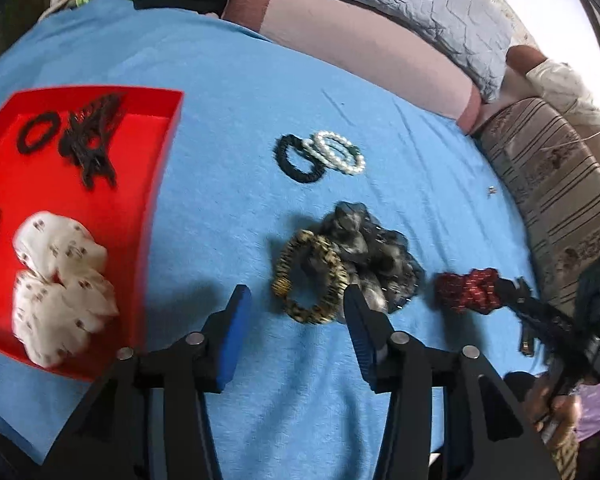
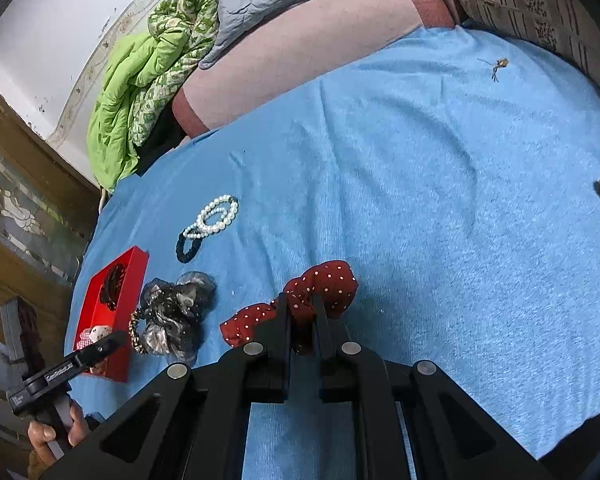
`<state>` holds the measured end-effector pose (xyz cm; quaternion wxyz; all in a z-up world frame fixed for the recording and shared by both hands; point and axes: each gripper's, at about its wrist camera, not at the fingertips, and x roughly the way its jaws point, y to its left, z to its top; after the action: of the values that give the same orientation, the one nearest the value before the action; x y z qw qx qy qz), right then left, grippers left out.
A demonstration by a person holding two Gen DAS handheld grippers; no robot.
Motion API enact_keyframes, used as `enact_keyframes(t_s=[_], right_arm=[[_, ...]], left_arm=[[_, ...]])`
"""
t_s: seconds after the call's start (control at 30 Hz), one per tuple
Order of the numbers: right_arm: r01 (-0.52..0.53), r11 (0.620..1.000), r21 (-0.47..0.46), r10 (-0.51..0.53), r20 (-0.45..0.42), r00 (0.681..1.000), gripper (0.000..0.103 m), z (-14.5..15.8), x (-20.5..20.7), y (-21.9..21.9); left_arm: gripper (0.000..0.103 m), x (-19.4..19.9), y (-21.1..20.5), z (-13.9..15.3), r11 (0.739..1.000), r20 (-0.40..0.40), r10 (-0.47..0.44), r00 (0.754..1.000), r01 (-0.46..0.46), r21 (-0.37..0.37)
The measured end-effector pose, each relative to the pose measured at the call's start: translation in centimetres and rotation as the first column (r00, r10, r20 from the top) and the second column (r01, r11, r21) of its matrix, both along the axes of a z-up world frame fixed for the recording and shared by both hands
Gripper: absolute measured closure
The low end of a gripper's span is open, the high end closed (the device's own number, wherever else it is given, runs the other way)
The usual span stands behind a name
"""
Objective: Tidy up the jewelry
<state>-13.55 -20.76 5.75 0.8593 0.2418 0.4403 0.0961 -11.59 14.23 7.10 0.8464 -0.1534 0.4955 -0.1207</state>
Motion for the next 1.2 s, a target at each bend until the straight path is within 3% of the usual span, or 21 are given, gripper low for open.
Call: enact_keyframes(t_s=[0.1, 0.23, 0.4, 0.43, 0.47, 0.5, 0.67, 0.87, 1.03, 1.2], right_arm=[[-0.007, 1.0, 0.0, 0.007, 0.0, 1.0, 0.092, 0.0, -0.1, 0.3], [-0.013, 1.0, -0.004, 0.013, 0.004, 1.0, 0.091, 0.2, -0.3, 0.6], [-0.031, 0.999, -0.01, 0.031, 0.004, 1.0, 0.091, 0.3, -0.7, 1.3], [-0.037, 0.999, -0.013, 0.037, 0.005, 0.999, 0.091, 0.3, -0.8, 1.5], [-0.043, 0.999, -0.015, 0.043, 0.006, 0.999, 0.091, 0.5, -0.8, 1.8], [-0.05, 0.999, -0.018, 0.05, 0.009, 0.999, 0.091, 0.7, -0.9, 2.0], [-0.086, 0.995, -0.052, 0.088, 0.041, 0.995, 0.092, 2.2, -1.5, 3.1], [-0.147, 0.987, -0.067, 0.153, 0.102, 0.983, 0.093, 5.3, -1.6, 5.6], [-0.236, 0.97, -0.065, 0.243, 0.135, 0.961, 0.093, 7.8, -0.8, 9.5], [-0.367, 0.928, -0.059, 0.372, 0.135, 0.918, 0.093, 9.4, 1.2, 16.1]], left_arm=[[0.056, -0.3, -1.1, 0.2, 0.999, 0.023, -0.049, 0.999, 0.048, 0.006], [0.056, -0.8, -2.9, 0.7, 0.991, 0.063, -0.117, 0.991, 0.113, 0.071], [0.059, 0.5, -3.9, 0.4, 0.986, 0.063, -0.107, 0.992, 0.097, 0.137], [0.08, 0.9, -3.8, 0.0, 0.986, 0.052, -0.099, 0.994, 0.091, 0.137], [0.095, 1.3, -3.7, -0.4, 0.988, 0.03, -0.095, 0.995, 0.091, 0.126], [0.098, 1.4, -3.5, -0.8, 0.99, 0.007, -0.096, 0.995, 0.095, 0.102], [0.098, 0.5, -2.2, 0.6, 0.996, 0.037, -0.074, 0.997, 0.071, 0.056], [0.098, -1.3, 1.3, 5.2, 0.999, 0.139, -0.023, 0.99, 0.019, 0.028], [0.098, -2.4, 5.9, 7.0, 0.994, 0.183, 0.068, 0.981, -0.082, 0.071], [0.098, -1.9, 11.4, 6.2, 0.971, 0.16, 0.177, 0.971, -0.199, 0.133]])
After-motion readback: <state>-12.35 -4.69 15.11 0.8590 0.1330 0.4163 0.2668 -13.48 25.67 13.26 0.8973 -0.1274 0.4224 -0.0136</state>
